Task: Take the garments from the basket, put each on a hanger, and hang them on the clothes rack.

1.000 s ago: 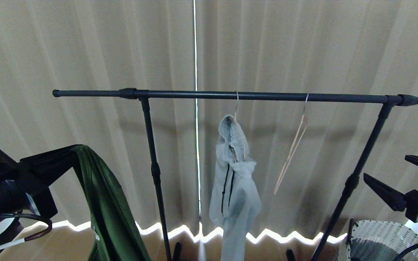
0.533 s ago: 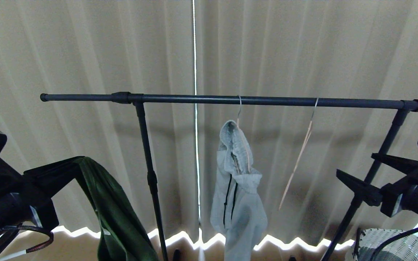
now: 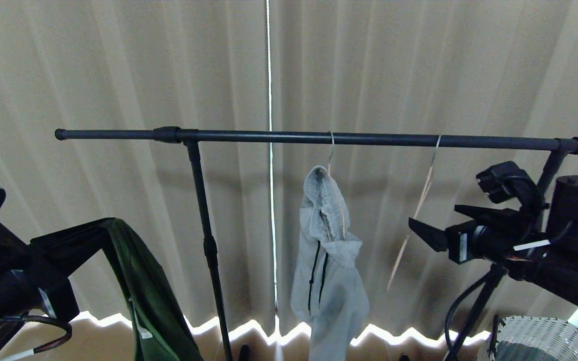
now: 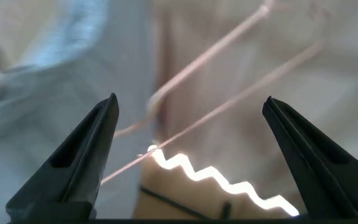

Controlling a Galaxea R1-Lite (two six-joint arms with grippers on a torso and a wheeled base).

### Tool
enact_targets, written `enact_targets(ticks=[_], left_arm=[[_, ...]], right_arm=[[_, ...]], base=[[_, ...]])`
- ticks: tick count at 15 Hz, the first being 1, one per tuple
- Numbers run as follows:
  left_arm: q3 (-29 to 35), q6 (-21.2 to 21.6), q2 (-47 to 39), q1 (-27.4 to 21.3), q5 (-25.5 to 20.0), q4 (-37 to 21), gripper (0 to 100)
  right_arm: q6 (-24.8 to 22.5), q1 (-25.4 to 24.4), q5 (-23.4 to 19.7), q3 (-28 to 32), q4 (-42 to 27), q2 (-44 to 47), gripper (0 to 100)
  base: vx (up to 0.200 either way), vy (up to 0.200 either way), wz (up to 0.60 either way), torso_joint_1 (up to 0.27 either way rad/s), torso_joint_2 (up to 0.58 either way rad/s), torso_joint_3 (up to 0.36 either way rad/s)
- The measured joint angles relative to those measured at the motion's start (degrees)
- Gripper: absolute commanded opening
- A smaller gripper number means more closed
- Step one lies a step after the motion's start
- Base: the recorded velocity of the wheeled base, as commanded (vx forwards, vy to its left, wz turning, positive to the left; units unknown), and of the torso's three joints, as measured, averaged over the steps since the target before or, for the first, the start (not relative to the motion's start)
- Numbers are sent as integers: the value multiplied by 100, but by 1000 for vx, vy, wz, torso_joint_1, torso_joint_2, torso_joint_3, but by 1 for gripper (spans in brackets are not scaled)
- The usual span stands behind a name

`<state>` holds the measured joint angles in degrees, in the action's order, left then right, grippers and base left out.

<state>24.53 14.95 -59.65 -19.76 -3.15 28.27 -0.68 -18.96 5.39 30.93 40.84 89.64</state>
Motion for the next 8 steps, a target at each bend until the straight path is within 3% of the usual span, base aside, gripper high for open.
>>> enact_targets(ticks=[4, 8], left_arm=[[-11, 2, 12, -16, -2, 0, 0], [-15, 2, 23, -20, -2, 0, 0]], right_arm=[[9, 22, 255, 562, -4, 728, 100], [9, 27, 644, 558, -74, 920, 100]], base=[[0, 0, 0, 0, 0, 0], [0, 0, 0, 0, 0, 0]])
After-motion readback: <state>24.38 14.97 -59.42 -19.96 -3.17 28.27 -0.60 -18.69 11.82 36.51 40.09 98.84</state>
